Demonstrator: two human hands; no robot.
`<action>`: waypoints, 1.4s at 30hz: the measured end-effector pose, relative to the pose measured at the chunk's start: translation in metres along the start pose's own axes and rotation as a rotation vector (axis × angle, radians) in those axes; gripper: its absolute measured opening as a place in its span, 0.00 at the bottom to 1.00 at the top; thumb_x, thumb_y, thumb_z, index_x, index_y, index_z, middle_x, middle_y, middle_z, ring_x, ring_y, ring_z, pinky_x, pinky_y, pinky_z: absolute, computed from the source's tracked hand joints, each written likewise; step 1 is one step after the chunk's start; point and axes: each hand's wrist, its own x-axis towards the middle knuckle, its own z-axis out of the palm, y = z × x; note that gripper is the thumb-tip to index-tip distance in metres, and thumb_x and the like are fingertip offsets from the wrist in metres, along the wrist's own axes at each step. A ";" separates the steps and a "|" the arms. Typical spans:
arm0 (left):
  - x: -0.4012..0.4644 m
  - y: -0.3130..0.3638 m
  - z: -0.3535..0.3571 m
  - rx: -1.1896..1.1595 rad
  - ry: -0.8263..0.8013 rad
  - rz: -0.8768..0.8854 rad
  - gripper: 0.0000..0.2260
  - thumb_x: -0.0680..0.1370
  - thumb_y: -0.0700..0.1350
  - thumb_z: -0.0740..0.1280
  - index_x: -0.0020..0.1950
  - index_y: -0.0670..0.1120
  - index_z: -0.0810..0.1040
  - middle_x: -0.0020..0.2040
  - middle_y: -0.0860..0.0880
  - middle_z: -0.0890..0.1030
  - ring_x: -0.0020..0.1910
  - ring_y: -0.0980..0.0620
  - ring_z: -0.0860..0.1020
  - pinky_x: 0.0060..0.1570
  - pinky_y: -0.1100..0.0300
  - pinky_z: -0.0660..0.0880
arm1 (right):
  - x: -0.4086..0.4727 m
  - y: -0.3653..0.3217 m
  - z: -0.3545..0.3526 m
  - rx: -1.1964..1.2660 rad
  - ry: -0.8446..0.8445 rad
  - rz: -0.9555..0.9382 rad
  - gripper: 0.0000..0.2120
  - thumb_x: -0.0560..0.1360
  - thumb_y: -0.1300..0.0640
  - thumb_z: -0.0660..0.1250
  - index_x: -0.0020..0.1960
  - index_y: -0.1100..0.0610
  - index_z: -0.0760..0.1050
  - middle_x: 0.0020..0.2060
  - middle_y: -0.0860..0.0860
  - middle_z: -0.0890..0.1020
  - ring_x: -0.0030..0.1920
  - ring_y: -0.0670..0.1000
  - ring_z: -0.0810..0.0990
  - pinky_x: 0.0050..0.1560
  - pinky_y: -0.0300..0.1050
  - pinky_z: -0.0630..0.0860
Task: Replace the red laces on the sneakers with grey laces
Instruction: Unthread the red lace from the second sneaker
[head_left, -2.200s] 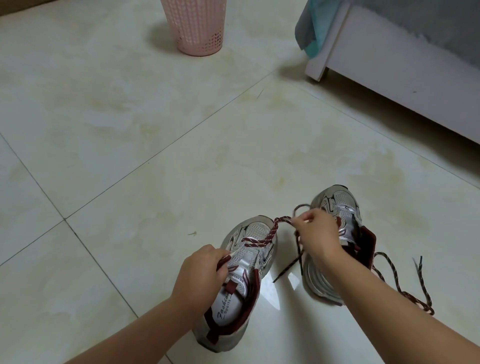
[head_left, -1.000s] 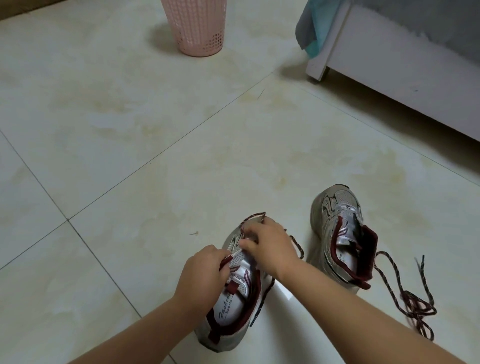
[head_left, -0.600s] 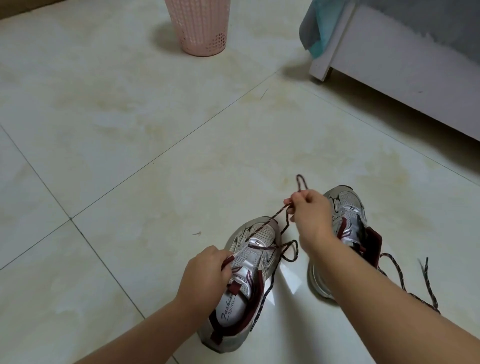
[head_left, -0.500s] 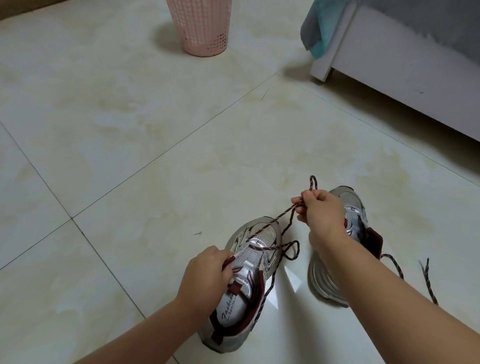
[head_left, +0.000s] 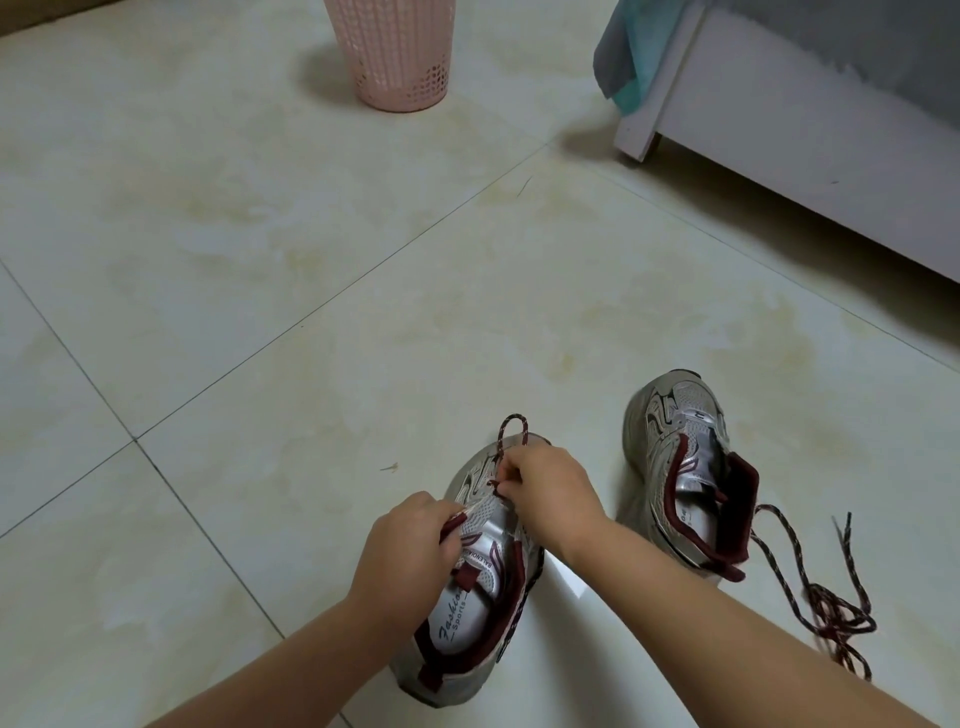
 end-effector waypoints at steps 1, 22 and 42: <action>0.000 0.000 0.000 -0.002 -0.002 0.000 0.11 0.76 0.46 0.60 0.57 0.52 0.77 0.48 0.52 0.77 0.48 0.53 0.75 0.45 0.65 0.67 | 0.002 0.001 0.000 -0.024 0.005 0.004 0.06 0.73 0.64 0.62 0.41 0.54 0.73 0.45 0.50 0.75 0.43 0.50 0.69 0.40 0.41 0.63; -0.001 0.000 0.000 0.010 -0.020 0.019 0.11 0.76 0.46 0.60 0.56 0.51 0.77 0.48 0.52 0.77 0.48 0.53 0.75 0.45 0.64 0.67 | 0.002 0.016 -0.017 0.760 0.147 0.248 0.10 0.74 0.68 0.60 0.40 0.55 0.73 0.31 0.51 0.78 0.28 0.48 0.71 0.30 0.39 0.69; -0.006 -0.004 -0.003 -0.003 0.037 -0.039 0.09 0.76 0.45 0.61 0.52 0.49 0.78 0.44 0.51 0.77 0.44 0.53 0.75 0.40 0.65 0.65 | 0.013 0.021 -0.035 0.427 0.306 0.357 0.09 0.77 0.59 0.59 0.40 0.61 0.74 0.38 0.58 0.78 0.41 0.58 0.76 0.48 0.55 0.77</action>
